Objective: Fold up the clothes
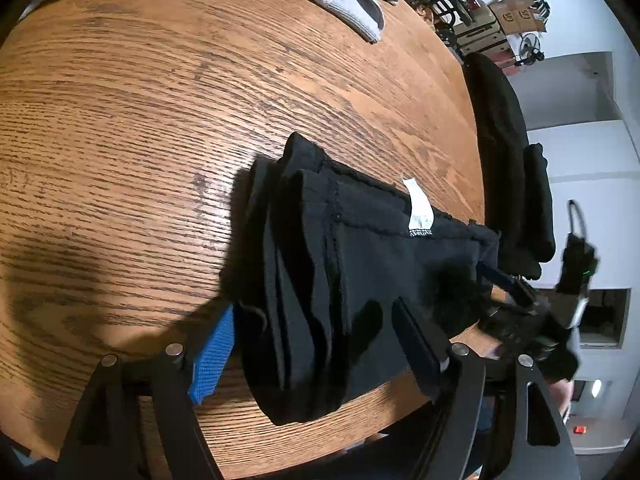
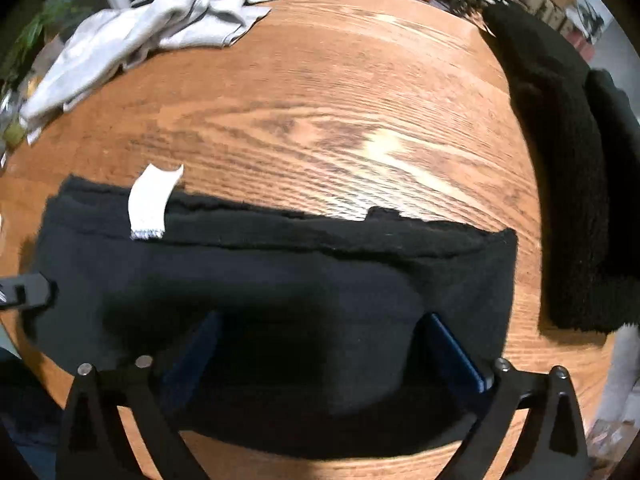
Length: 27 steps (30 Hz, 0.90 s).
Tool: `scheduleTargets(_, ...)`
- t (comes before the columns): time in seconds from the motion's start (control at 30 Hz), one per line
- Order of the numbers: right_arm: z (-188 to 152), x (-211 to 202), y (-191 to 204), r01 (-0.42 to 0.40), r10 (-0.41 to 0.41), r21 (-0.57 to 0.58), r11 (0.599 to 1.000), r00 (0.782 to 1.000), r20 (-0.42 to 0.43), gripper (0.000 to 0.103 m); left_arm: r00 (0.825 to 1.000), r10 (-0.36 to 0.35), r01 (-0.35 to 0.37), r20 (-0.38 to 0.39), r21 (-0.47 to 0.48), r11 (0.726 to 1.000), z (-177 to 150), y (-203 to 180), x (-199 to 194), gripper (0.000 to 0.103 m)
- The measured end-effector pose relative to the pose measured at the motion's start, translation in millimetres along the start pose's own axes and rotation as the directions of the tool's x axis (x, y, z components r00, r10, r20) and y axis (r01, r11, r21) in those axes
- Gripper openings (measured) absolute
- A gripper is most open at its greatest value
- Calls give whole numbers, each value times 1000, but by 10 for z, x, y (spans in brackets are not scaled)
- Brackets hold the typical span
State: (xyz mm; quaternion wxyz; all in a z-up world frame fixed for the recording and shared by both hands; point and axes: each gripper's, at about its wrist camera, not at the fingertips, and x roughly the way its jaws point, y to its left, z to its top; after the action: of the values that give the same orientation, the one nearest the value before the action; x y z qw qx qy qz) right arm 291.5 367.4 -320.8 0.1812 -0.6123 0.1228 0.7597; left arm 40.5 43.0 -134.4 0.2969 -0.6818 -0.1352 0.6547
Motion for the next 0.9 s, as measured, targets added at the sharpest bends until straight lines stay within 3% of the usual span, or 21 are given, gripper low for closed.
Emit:
scheduleTargets(0.1, 82, -204, -162, -115, 111, 98, 989, 993, 51, 93, 1000, 0, 0, -1, 10, 1000, -3, -3, -4, 77)
scheduleTargets(0.2, 200, -235, -453, -297, 294, 249, 922, 955, 49, 95, 1000, 9, -9, -4, 20, 1000, 2, -12, -6, 77)
scheduleTargets(0.3, 243, -177, -596, -343, 361, 294, 892, 932, -8, 95, 999, 35, -35, -8, 46, 998, 4, -44, -6, 77)
scheduleTargets(0.43, 244, -199, -612, -254, 271, 255, 933, 962, -32, 96, 996, 87, -86, 0, 92, 992, 1, -115, 12, 77)
scheduleTargets(0.6, 329, -6, -540, -86, 94, 177, 980, 995, -37, 96, 990, 140, -141, 13, 132, 981, -11, -191, 40, 77)
scheduleTargets(0.67, 328, 152, -504, -51, 60, 160, 986, 997, -54, 97, 988, 154, -154, 16, 141, 978, -13, -208, 47, 77)
scheduleTargets(0.7, 328, 239, -487, -39, 49, 152, 988, 997, -63, 103, 987, 159, -160, 19, 144, 977, -14, -206, 46, 77)
scheduleTargets(0.83, 307, 324, -424, 14, -8, 126, 992, 999, -48, 103, 986, 164, -166, 26, 150, 975, -4, -190, 37, 77)
scheduleTargets(0.9, 318, 298, -464, -3, 10, 118, 993, 998, -58, 102, 985, 169, -171, 33, 142, 975, 4, -170, 22, 77)
